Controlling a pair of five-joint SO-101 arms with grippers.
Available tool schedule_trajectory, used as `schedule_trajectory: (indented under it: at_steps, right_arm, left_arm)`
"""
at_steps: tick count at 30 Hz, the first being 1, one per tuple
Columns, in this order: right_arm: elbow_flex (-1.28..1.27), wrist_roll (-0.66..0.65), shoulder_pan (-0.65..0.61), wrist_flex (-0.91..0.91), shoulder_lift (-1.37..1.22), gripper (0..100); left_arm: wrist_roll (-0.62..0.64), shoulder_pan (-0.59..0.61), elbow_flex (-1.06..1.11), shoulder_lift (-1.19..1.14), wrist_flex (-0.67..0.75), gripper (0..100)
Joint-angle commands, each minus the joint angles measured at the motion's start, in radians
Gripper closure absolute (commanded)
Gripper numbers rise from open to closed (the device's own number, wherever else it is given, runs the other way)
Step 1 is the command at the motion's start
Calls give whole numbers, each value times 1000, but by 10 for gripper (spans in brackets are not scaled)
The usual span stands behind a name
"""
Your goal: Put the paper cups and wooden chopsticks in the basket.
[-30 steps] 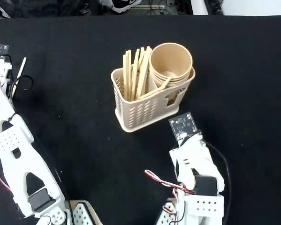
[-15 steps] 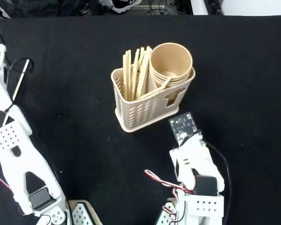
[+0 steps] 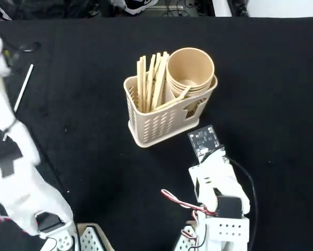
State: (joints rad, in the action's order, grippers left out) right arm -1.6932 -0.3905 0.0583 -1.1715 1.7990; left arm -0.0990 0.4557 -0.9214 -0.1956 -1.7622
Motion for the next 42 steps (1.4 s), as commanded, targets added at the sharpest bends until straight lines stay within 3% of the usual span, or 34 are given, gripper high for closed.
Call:
schedule_trajectory:
  at_steps: [1, 6, 12, 19, 27, 31, 38, 42]
  right_arm:
    - [8, -3, -12, 2, 67, 985]
    - [8, -3, -12, 2, 67, 985]
    - [8, -3, -12, -2, 67, 985]
    - [8, -3, -12, -3, 67, 985]
    - [8, -3, -12, 2, 67, 985]
    - [8, -3, -12, 2, 67, 985]
    - [8, -3, -12, 2, 67, 985]
    - [8, -3, -12, 2, 67, 984]
  left_arm:
    - [14, -170, 171, 364, 8, 971]
    - [14, -481, 420, 720, 209, 971]
    - [15, -765, 858, 959, 717, 971]
    - [143, -809, 1377, 1086, 1339, 972]
    - [183, -819, 1646, 1085, 1666, 972]
    - [241, -809, 1603, 1057, 1672, 972]
    - [247, -811, 1379, 1056, 1507, 972]
    - [249, -820, 1334, 1046, 1499, 972]
